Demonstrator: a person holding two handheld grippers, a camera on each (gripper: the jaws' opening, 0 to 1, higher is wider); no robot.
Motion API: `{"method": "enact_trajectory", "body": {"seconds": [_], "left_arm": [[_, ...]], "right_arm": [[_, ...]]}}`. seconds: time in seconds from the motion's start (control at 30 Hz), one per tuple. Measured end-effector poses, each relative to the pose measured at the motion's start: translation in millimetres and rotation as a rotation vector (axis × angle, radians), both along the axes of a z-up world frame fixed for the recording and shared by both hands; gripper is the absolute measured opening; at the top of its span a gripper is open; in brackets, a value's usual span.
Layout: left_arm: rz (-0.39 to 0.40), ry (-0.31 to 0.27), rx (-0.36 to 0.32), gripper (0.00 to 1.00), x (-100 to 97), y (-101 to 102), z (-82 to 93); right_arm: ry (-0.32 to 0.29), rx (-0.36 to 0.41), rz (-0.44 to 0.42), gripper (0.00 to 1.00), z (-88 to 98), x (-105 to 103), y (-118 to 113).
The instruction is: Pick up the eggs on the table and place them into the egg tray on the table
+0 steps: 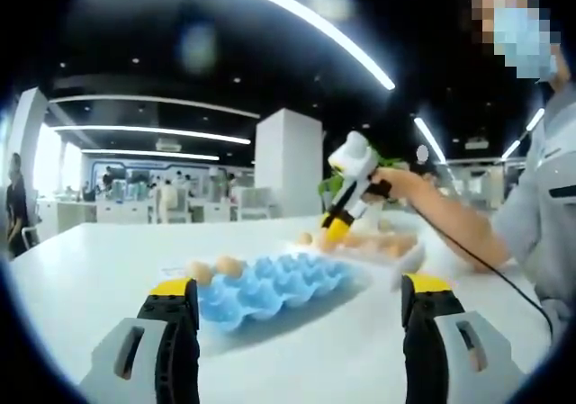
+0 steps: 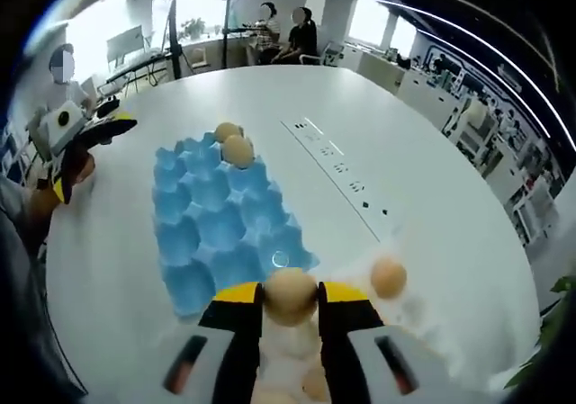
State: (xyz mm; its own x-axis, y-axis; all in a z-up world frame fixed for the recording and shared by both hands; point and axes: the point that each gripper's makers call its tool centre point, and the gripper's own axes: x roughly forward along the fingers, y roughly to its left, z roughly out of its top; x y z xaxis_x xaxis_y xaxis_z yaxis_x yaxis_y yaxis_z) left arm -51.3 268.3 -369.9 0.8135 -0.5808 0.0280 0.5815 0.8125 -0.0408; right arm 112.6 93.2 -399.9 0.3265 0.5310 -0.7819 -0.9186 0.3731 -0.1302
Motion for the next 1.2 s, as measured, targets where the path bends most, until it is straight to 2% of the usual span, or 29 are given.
{"method": "enact_trajectory", "body": {"seconds": [1.2], "left_arm": [[0.003, 0.001, 0.012, 0.95, -0.7, 1.2, -1.1]], "right_arm": [[-0.019, 0.103, 0.05, 0.25, -5.0, 6.1, 39.9]]}}
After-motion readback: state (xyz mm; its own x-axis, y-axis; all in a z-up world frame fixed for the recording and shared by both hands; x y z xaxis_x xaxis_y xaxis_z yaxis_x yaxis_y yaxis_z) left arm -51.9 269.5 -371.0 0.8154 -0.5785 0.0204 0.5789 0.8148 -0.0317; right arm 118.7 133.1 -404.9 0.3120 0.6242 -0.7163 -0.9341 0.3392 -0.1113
